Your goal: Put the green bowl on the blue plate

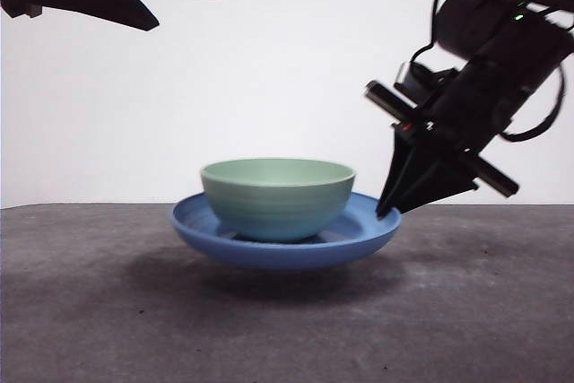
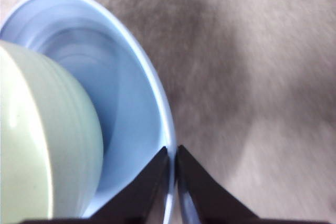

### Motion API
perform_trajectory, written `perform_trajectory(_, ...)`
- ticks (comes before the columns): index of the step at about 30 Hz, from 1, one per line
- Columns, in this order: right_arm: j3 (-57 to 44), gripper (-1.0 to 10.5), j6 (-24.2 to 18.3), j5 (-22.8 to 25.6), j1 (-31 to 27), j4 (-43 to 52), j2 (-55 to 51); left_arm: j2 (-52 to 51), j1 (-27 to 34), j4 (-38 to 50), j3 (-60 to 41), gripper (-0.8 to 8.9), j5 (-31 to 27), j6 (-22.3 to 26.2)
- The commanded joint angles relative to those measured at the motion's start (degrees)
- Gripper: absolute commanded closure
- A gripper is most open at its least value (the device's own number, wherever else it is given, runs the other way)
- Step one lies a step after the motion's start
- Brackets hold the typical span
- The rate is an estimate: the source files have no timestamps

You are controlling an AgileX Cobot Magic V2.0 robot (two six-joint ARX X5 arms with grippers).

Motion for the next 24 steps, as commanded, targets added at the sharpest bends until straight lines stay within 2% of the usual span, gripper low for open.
perform_trajectory(1, 2.6, 9.4, 1.5, -0.3, 0.9, 0.8, 3.2, 0.3, -0.5, 0.4, 0.5, 5.33, 0.3, 0.3)
perform_trajectory(7, 5.4, 9.4, 1.7, 0.9, 1.5, 0.9, 7.6, 0.3, -0.5, 0.3, 0.5, 5.33, 0.3, 0.3)
perform_trajectory(17, 5.5, 9.3, 1.9, 1.7, 1.4, 0.7, 8.2, 0.3, -0.5, 0.4, 0.5, 5.33, 0.3, 0.3)
perform_trajectory(22, 5.5, 8.0, 1.9, 2.9, 1.5, -0.6, 8.2, 0.3, -0.5, 0.3, 0.5, 5.33, 0.3, 0.3)
perform_trajectory(24, 5.5, 8.0, 1.9, 3.1, 1.4, -1.3, 8.2, 0.3, -0.5, 0.4, 0.5, 5.33, 0.3, 0.3)
